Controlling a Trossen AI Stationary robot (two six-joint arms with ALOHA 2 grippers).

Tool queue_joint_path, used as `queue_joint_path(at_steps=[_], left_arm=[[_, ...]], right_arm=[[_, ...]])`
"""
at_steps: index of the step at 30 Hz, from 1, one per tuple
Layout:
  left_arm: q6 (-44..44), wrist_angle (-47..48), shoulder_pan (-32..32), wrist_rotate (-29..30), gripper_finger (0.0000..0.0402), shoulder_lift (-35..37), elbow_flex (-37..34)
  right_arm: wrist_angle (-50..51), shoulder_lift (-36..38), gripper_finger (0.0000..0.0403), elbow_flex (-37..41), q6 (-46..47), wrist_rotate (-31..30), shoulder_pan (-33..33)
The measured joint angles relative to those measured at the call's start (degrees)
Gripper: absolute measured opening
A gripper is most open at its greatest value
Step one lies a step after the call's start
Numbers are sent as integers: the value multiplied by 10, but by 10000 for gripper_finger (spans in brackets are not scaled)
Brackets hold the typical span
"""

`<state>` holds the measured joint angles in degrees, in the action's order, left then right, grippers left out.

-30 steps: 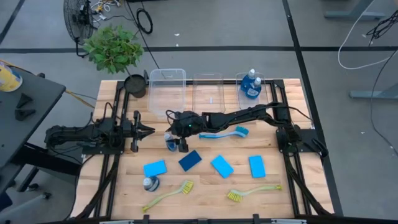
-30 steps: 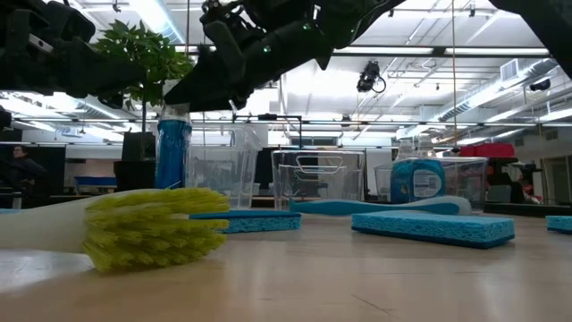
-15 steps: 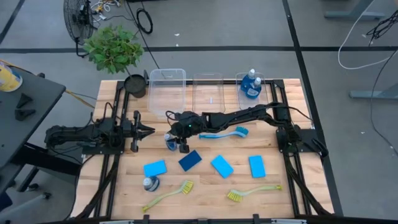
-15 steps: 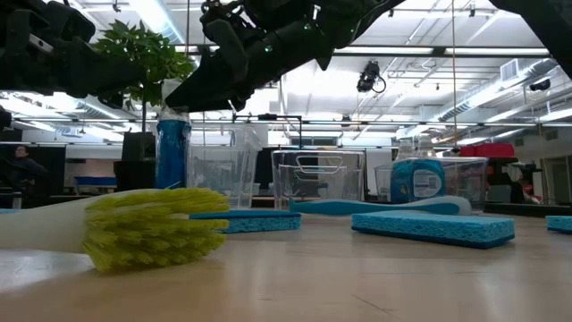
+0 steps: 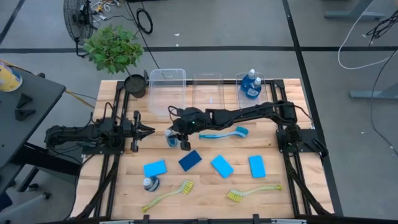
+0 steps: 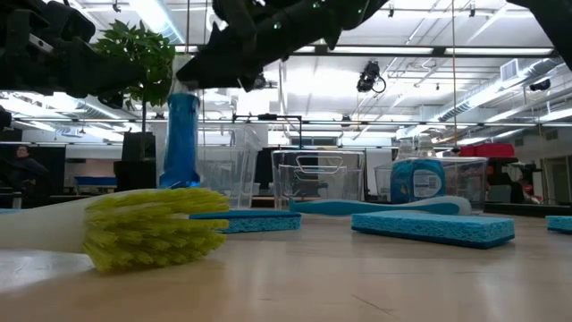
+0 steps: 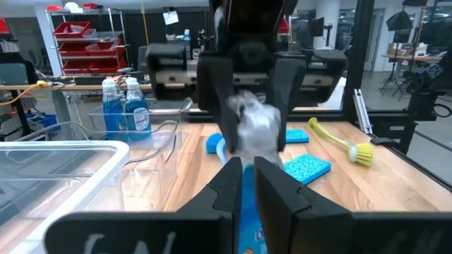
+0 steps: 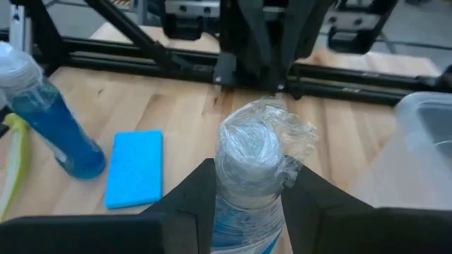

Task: Pick & Place Kitchen Sink Supplies
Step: Put the blue detergent into the right transparent bin

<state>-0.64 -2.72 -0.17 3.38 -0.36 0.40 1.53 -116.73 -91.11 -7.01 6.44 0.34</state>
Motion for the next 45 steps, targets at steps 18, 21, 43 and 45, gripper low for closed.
queue_joint_path(at_steps=[18,21,43,45], left_arm=[[0,0,0,0,44,0,0],[0,0,0,0,44,0,0],[0,0,0,0,44,0,0],[0,0,0,0,44,0,0]], right_arm=[[69,119,114,0,-47,-83,25],[88,144,114,0,-47,-107,35],[214,282,114,0,-55,-303,126],[221,292,114,0,-46,-311,133]])
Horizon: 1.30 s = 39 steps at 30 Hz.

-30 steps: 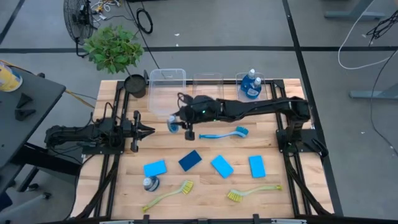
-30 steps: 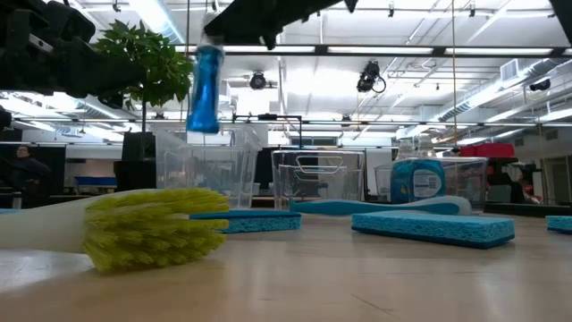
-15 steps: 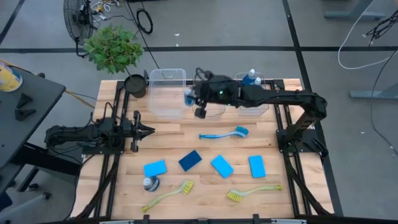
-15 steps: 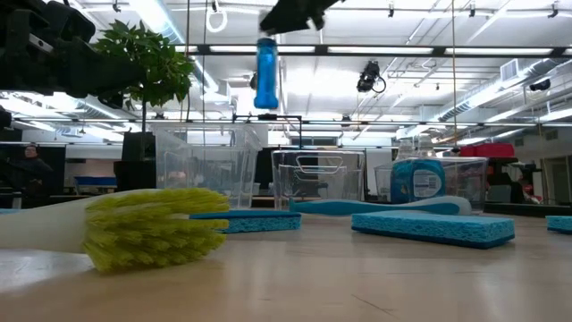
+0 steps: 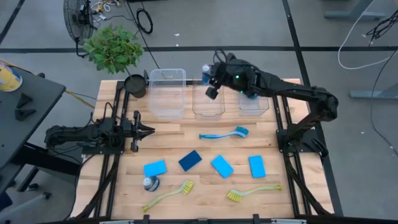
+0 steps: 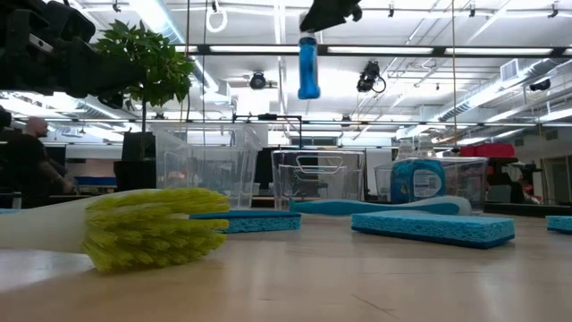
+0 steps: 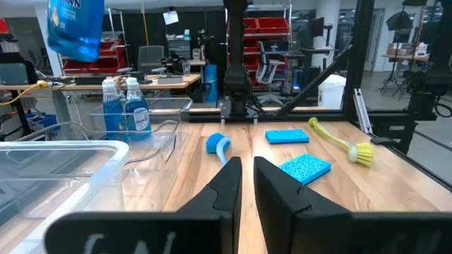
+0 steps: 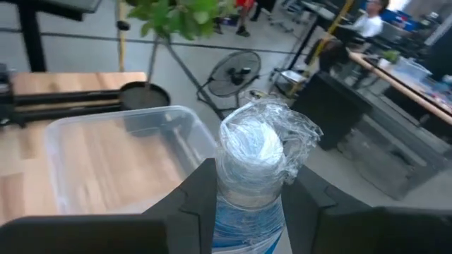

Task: Pick & Place Kitchen Sink Supplies
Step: Put the blue detergent into the right transparent bin

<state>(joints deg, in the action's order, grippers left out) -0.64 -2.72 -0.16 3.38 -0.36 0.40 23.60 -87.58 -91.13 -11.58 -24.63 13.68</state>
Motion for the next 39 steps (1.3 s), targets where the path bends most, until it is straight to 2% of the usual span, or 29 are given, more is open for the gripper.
queue_joint_path(at_steps=[6,16,25,39], left_arm=[[0,0,0,0,44,0,0],[0,0,0,0,44,0,0],[0,0,0,0,44,0,0],[0,0,0,0,44,0,0]], right_arm=[[18,33,114,21,41,-4,27],[0,132,114,164,92,-4,74],[-4,211,114,256,122,-4,127],[30,285,114,331,177,-13,176]])
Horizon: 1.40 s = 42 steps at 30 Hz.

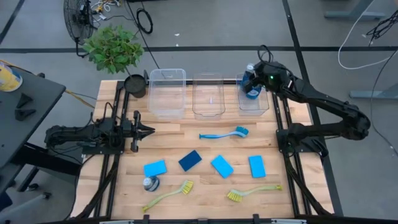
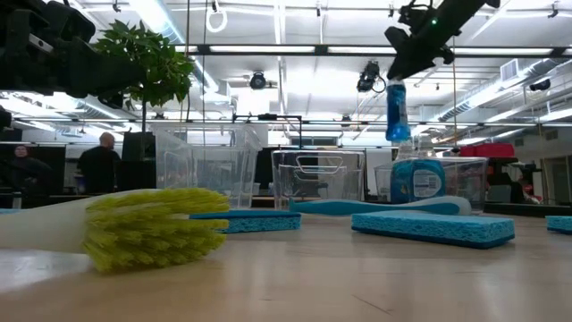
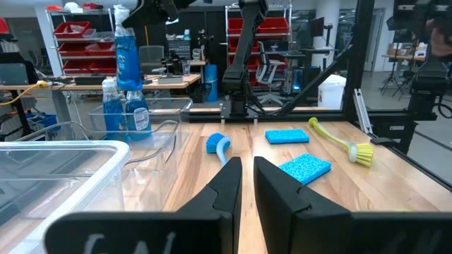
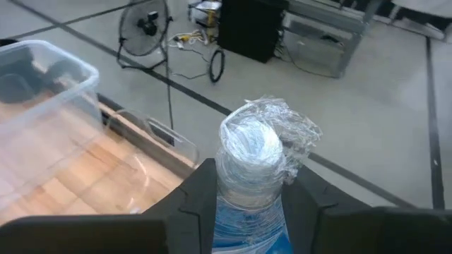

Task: Pick & Place Kitchen Sink Supplies
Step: Put the blue detergent into the right transparent bin

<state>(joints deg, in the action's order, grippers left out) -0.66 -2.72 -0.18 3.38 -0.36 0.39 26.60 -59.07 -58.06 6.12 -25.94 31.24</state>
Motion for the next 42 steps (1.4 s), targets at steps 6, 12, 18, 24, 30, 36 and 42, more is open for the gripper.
queue_joint_path(at_steps=[6,12,18,24,30,36,42], left_arm=[[0,0,0,0,44,0,0],[0,0,0,0,44,0,0],[0,0,0,0,44,0,0],[0,0,0,0,44,0,0],[0,0,0,0,44,0,0],[0,0,0,0,44,0,0],[0,0,0,0,44,0,0]], right_arm=[[23,25,114,22,45,-47,4],[62,37,114,25,79,-51,3],[67,40,114,25,99,-51,-2],[104,41,114,25,148,-52,-3],[122,40,114,25,193,-56,-4],[124,40,114,42,215,-79,-10],[119,40,114,74,247,-86,-20]])
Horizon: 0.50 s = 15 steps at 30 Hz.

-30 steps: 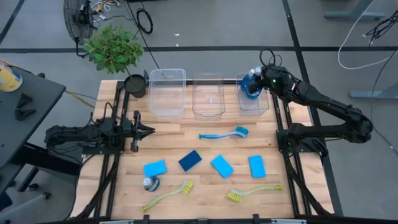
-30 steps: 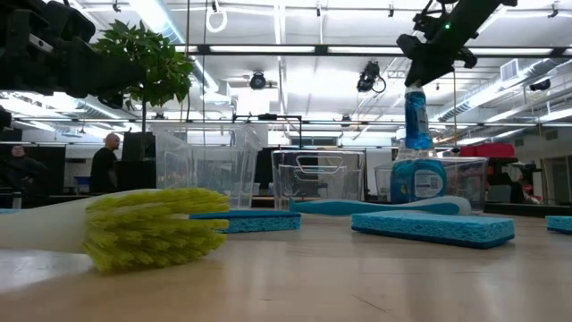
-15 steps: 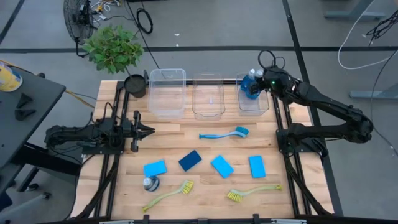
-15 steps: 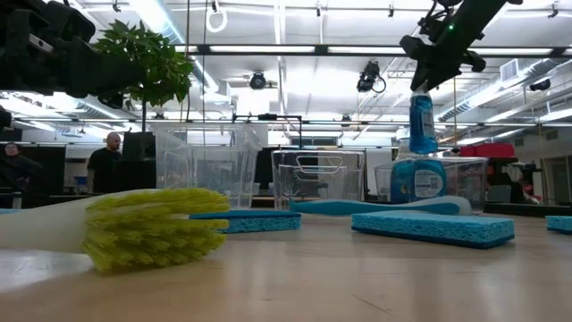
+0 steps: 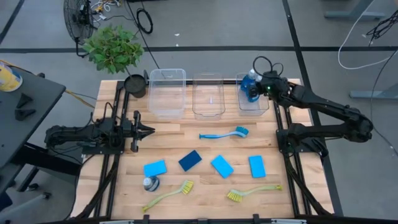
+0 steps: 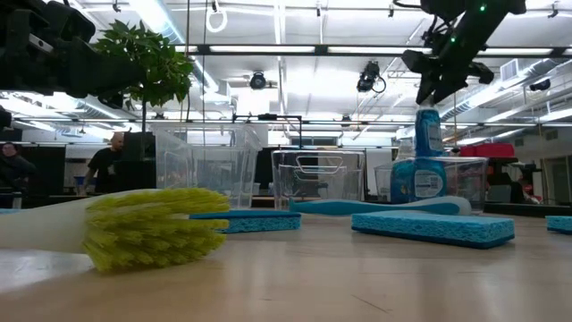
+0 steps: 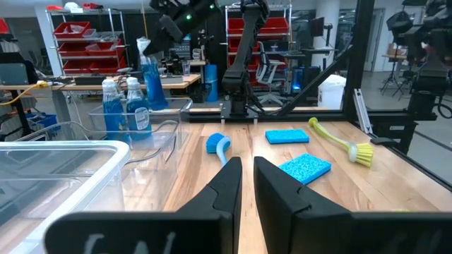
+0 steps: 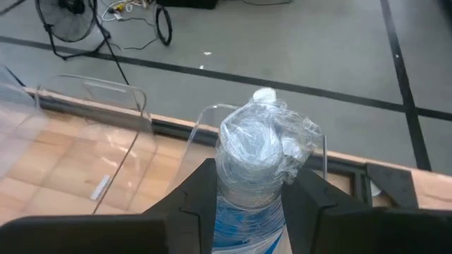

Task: Pick & Place Kitchen Sink Supplies
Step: Put the blue detergent into the right transparent bin

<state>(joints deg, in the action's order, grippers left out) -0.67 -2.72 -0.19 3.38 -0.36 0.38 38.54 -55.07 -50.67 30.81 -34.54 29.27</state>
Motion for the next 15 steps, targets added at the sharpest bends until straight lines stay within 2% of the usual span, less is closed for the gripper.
queue_joint_path(at_steps=[7,15], left_arm=[[0,0,0,0,44,0,0],[0,0,0,0,44,0,0]], right_arm=[[-22,0,114,39,38,-43,-7],[-56,0,113,83,92,-61,-7]])
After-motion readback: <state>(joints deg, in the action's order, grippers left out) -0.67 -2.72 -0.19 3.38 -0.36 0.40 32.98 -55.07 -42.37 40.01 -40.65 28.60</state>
